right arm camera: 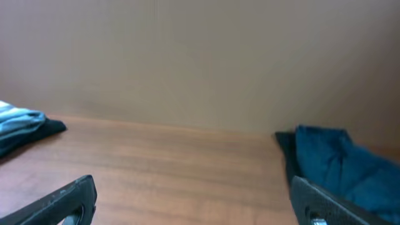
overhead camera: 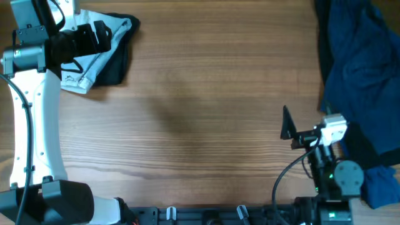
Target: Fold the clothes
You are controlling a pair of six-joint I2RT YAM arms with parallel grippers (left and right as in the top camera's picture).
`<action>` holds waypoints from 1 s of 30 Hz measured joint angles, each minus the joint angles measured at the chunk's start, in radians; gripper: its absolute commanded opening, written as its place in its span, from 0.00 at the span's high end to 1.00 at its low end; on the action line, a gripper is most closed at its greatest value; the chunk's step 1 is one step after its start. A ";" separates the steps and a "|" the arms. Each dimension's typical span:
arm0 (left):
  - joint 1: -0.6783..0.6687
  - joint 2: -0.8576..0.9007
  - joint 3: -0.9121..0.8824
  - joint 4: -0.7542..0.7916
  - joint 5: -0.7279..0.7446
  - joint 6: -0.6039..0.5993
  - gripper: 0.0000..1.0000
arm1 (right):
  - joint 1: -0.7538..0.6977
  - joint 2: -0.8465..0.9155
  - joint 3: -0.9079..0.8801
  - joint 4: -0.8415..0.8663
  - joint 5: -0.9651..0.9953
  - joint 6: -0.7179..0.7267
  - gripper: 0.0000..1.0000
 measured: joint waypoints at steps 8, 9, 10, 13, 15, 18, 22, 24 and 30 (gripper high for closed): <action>0.000 0.000 0.000 -0.002 0.000 0.000 0.00 | 0.000 -0.207 -0.158 0.007 -0.001 0.011 0.00; 0.000 0.000 0.000 -0.001 0.000 0.000 0.00 | 0.000 -0.208 -0.177 0.010 -0.001 0.012 0.00; 0.000 0.000 0.000 -0.001 0.000 0.000 0.00 | 0.000 -0.209 -0.189 -0.021 -0.004 0.016 0.00; 0.000 0.000 0.000 -0.001 0.000 0.000 0.00 | 0.000 -0.209 -0.202 -0.032 -0.008 0.016 0.00; 0.000 0.000 0.000 -0.001 0.000 0.000 0.00 | 0.000 -0.209 -0.202 -0.034 -0.008 0.031 0.00; 0.000 0.000 0.000 -0.001 0.000 0.000 0.00 | 0.000 -0.209 -0.202 -0.034 -0.008 0.072 0.00; 0.000 0.000 0.000 -0.001 0.000 0.000 0.00 | 0.000 -0.209 -0.202 -0.034 -0.008 0.084 0.00; 0.000 0.000 0.000 -0.001 0.000 0.000 0.00 | 0.000 -0.209 -0.202 -0.034 -0.008 0.087 0.00; 0.000 0.000 0.000 -0.001 0.000 0.000 0.00 | 0.000 -0.209 -0.202 -0.034 -0.008 0.087 0.00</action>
